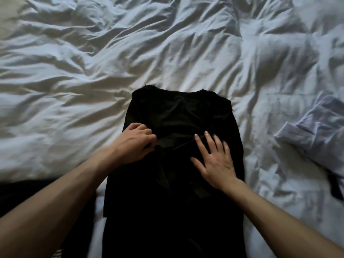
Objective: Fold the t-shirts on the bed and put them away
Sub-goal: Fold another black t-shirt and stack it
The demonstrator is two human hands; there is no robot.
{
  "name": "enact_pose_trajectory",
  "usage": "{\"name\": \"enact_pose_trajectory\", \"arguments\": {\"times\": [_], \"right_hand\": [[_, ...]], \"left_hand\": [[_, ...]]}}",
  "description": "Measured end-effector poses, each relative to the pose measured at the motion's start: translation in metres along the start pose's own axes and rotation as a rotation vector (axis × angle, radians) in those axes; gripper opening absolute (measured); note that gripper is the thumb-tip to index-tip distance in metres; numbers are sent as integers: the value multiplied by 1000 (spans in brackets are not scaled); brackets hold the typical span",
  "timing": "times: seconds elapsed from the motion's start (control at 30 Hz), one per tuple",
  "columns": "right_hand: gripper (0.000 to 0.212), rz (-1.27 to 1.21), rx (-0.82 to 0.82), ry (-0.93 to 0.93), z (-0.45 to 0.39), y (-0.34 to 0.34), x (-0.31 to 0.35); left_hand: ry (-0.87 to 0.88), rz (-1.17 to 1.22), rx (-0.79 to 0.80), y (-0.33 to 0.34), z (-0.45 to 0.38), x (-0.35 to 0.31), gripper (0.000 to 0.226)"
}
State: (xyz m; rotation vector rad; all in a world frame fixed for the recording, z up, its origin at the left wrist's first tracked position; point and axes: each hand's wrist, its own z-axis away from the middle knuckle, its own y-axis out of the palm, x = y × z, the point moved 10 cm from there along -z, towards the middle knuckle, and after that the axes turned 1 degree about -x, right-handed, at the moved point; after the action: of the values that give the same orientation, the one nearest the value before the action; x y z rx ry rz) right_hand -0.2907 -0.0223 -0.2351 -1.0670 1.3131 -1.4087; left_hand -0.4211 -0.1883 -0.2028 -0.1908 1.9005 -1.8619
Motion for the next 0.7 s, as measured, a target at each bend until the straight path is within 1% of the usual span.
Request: {"name": "enact_pose_trajectory", "arguments": {"times": [0.07,0.13,0.17,0.2,0.23,0.27,0.3,0.33,0.37,0.4,0.47,0.5,0.53,0.57,0.6,0.63,0.67,0.7], "right_hand": [[71,-9,-49,15,4,-9,-1],[67,-81,-181,35,9,-29,3],[62,-159,-266,44,12,-42,9],[57,-298,-306,56,13,-54,17],[55,-499,-242,68,10,-58,29],[57,-721,-65,101,4,-52,44],[62,-897,177,154,1,-35,62],[64,-970,386,210,1,-19,78],[61,-949,486,234,-1,-11,86],[54,-882,475,240,-7,-10,88],[44,-759,331,277,-20,-17,80],[45,-760,277,282,-24,-20,78],[54,-792,259,278,-27,-21,78],[65,-818,280,274,-26,-18,80],[68,-799,314,260,-25,-13,82],[61,-741,332,226,-25,-9,86],[49,-683,331,191,-24,-6,88],[38,-661,301,173,-24,-6,88]], "left_hand": [[-97,131,-13,-4,-7,6,26],[-266,337,-135,-14,-10,18,23],[-354,443,-202,-17,-10,25,19],[-426,528,-248,-18,-8,30,15],[-471,586,-278,-19,-6,31,12],[-500,630,-292,-17,-5,31,11],[-526,673,-297,-15,-3,31,12],[-553,719,-307,-12,-2,32,12],[-576,765,-331,-12,0,34,12],[-593,801,-357,-12,2,35,12],[-605,848,-387,-16,3,35,12],[-595,858,-392,-17,3,33,11],[-576,862,-390,-18,3,32,10],[-558,850,-393,-18,5,30,9],[-553,811,-430,-19,10,32,13],[-559,745,-502,-22,19,37,20],[-607,680,-580,-23,33,45,28],[-704,635,-646,-23,50,55,32]]}}
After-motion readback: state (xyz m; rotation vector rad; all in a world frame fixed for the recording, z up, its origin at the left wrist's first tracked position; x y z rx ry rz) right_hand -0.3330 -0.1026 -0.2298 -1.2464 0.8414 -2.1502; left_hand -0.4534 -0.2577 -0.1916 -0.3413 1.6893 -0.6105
